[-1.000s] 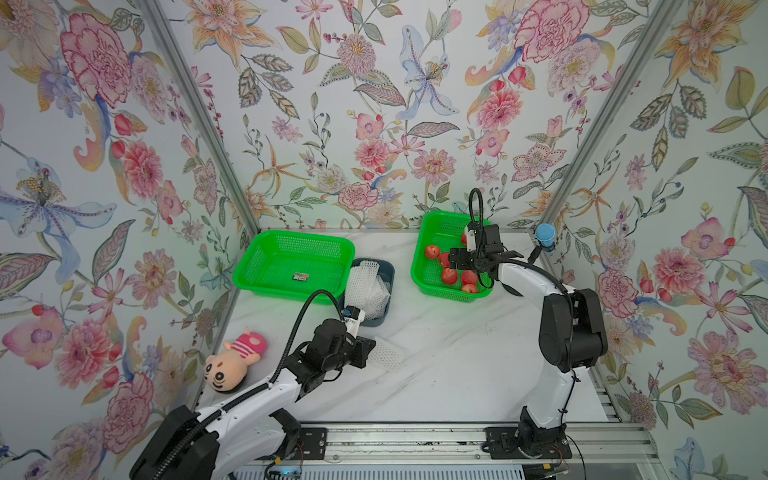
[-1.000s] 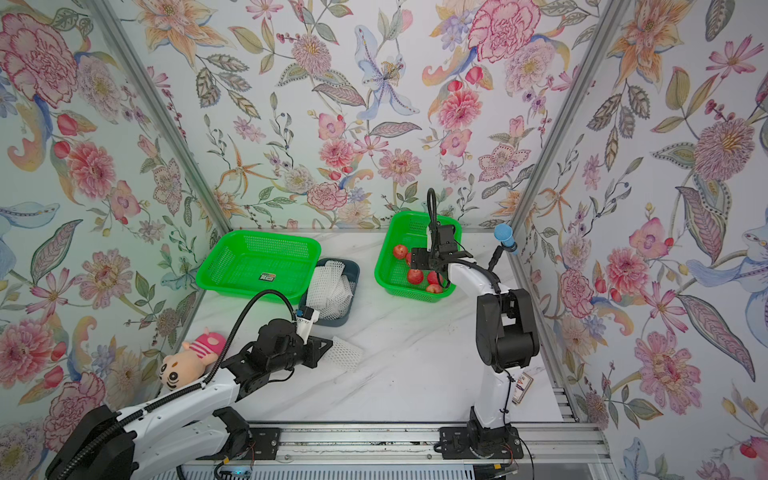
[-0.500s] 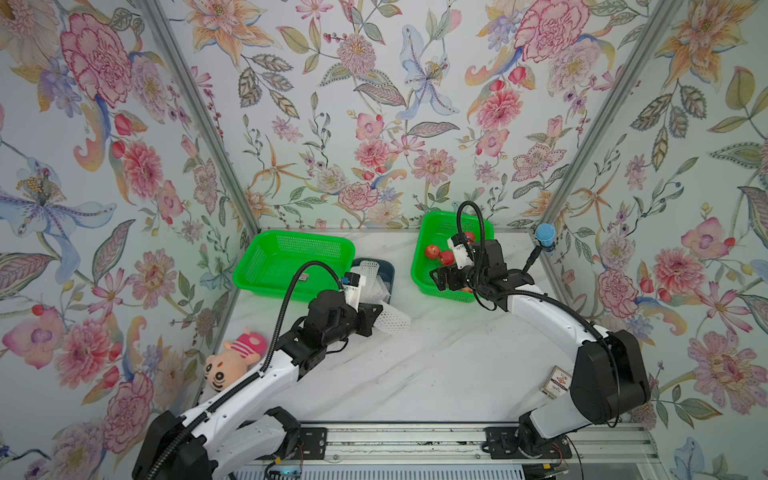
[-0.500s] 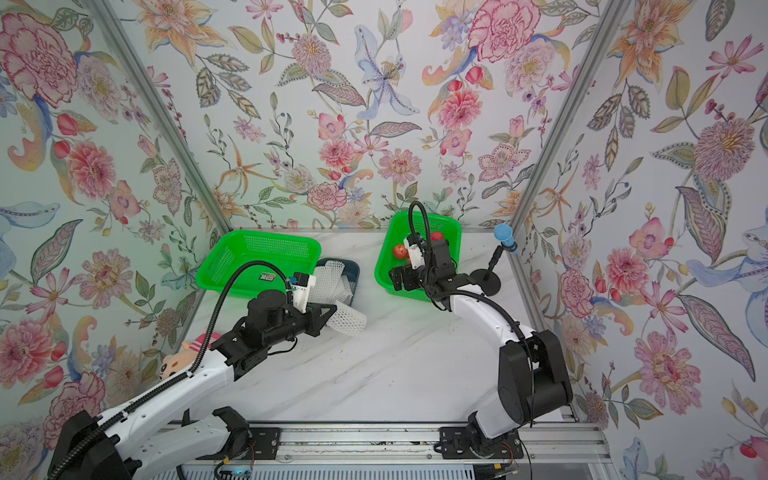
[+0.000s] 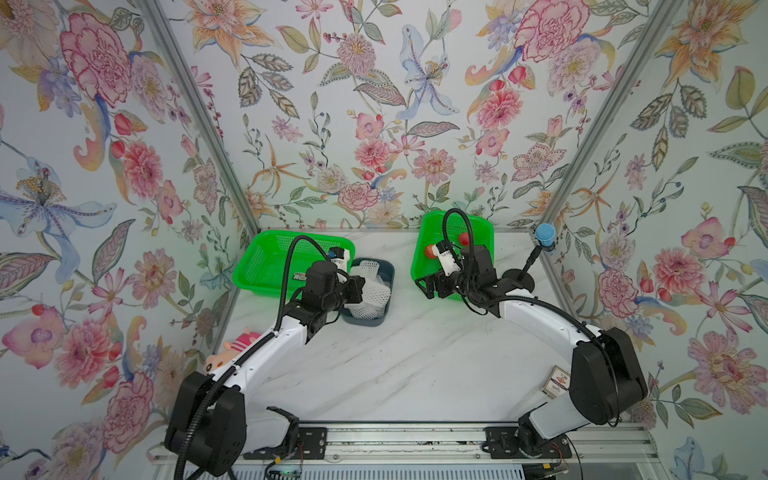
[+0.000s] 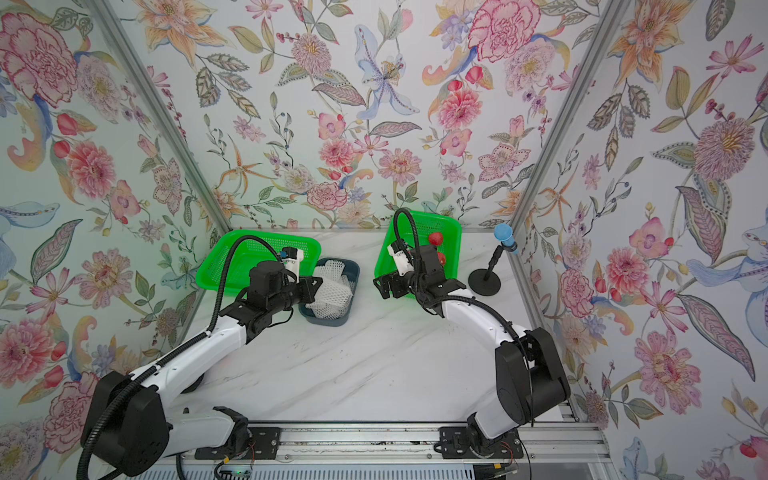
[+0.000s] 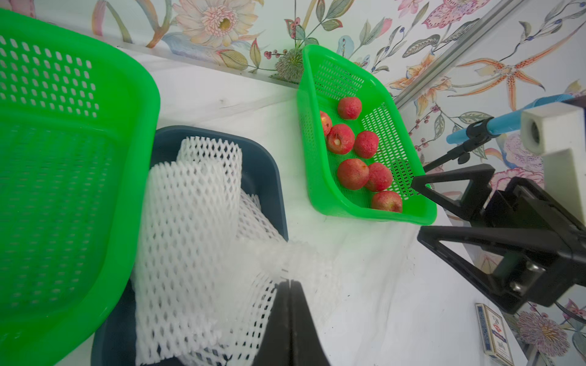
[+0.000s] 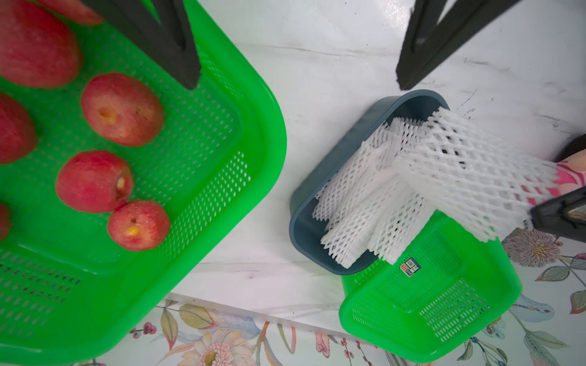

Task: Remove foam nets from apples
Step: Place the foam net into the storage box.

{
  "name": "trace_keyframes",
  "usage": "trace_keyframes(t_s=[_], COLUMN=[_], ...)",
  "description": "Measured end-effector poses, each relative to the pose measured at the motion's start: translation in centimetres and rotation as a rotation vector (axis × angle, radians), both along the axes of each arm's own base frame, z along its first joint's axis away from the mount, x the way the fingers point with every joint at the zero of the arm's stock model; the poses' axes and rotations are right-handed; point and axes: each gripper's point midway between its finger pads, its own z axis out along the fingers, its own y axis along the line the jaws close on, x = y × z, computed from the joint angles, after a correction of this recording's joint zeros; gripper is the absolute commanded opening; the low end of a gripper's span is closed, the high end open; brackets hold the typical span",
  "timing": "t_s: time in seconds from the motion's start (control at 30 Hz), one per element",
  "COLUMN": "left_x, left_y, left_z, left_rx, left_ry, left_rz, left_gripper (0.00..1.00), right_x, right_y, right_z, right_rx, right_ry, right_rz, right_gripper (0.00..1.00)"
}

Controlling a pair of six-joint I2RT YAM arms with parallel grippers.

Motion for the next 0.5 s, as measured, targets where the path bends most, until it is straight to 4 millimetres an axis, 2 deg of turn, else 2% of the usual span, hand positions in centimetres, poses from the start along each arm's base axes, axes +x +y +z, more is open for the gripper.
trace_keyframes(t_s=[0.1,0.23,0.3,0.5], left_x=[0.7,1.4,1.3,0.9], left_y=[0.7,1.1,1.2,1.8], left_z=[-0.5,-1.7,-2.7,-5.8], left_rx=[-0.003,0.000,0.006,0.022], left_ry=[0.004,0.017,0.035,0.087], left_rz=[0.020,0.032,0.034,0.046], left_gripper=[0.00,0.00,0.00,0.00], right_x=[0.2,0.6,0.6,-0.9], right_y=[2.1,6.2,8.5,13.6], right_z=[-0.7,-1.1,-1.2,-2.2], right_rx=[0.010,0.033,0.044,0.051], right_ry=[0.022,0.036,0.039,0.056], right_rz=[0.044,0.114,0.156,0.258], right_gripper=[0.60,0.38,0.34,0.32])
